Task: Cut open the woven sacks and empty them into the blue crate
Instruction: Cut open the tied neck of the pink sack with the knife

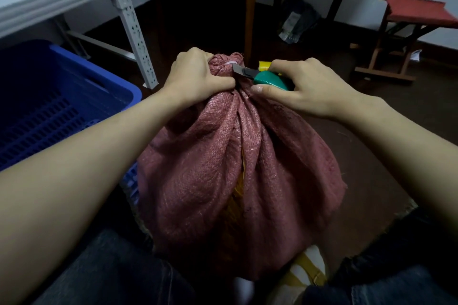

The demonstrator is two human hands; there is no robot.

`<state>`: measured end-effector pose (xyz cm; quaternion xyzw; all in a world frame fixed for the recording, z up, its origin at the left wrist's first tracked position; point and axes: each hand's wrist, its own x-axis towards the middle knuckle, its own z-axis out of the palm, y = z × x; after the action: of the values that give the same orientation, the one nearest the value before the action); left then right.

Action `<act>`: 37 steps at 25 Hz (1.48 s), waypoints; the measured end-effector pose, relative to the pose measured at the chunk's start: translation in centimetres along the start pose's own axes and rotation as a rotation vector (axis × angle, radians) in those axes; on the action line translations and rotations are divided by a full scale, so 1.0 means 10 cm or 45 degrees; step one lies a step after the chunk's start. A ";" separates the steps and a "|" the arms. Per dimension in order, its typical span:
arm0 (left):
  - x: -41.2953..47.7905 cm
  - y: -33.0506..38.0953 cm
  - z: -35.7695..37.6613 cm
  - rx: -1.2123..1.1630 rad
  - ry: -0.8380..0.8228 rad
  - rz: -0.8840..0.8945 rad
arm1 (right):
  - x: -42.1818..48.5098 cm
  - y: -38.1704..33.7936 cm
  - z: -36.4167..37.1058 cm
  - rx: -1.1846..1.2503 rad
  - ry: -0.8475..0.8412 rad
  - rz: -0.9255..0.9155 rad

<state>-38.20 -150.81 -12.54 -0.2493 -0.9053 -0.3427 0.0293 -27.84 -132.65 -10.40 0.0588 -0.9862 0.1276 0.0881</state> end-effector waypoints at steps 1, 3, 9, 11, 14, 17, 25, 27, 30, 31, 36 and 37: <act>0.00 0.00 0.01 -0.007 -0.004 0.003 | 0.00 0.00 0.01 -0.002 0.024 -0.003; -0.01 0.01 0.03 -0.016 -0.010 0.009 | -0.01 -0.01 0.03 0.058 0.061 0.005; -0.01 0.06 0.02 0.018 -0.008 0.014 | -0.01 -0.05 0.05 0.170 0.085 0.080; -0.03 0.07 0.03 0.013 -0.020 0.032 | -0.01 -0.06 0.06 0.156 0.102 0.092; -0.06 0.10 0.03 0.005 -0.023 0.056 | -0.01 -0.06 0.08 0.158 0.123 0.090; -0.09 0.12 0.02 0.000 -0.036 0.095 | 0.00 -0.04 0.10 0.181 0.061 0.066; -0.11 0.14 0.08 0.137 -0.065 0.174 | 0.06 -0.02 0.13 0.251 -0.164 0.048; -0.11 0.14 0.07 0.110 -0.040 0.153 | 0.04 -0.04 0.10 0.177 -0.095 0.009; -0.10 0.14 0.09 0.085 0.019 0.115 | 0.03 -0.08 0.09 0.039 -0.034 -0.022; -0.10 0.15 0.11 0.096 0.043 0.102 | 0.03 -0.09 0.10 0.000 -0.033 -0.004; -0.07 0.13 0.15 0.099 0.112 0.013 | 0.07 -0.16 0.13 -0.049 -0.010 0.084; -0.07 0.12 0.14 0.091 0.110 -0.001 | 0.07 -0.18 0.14 -0.039 -0.003 0.095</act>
<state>-36.87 -149.41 -13.04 -0.2327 -0.9149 -0.3208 0.0771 -28.49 -134.78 -11.14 0.0207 -0.9896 0.1157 0.0829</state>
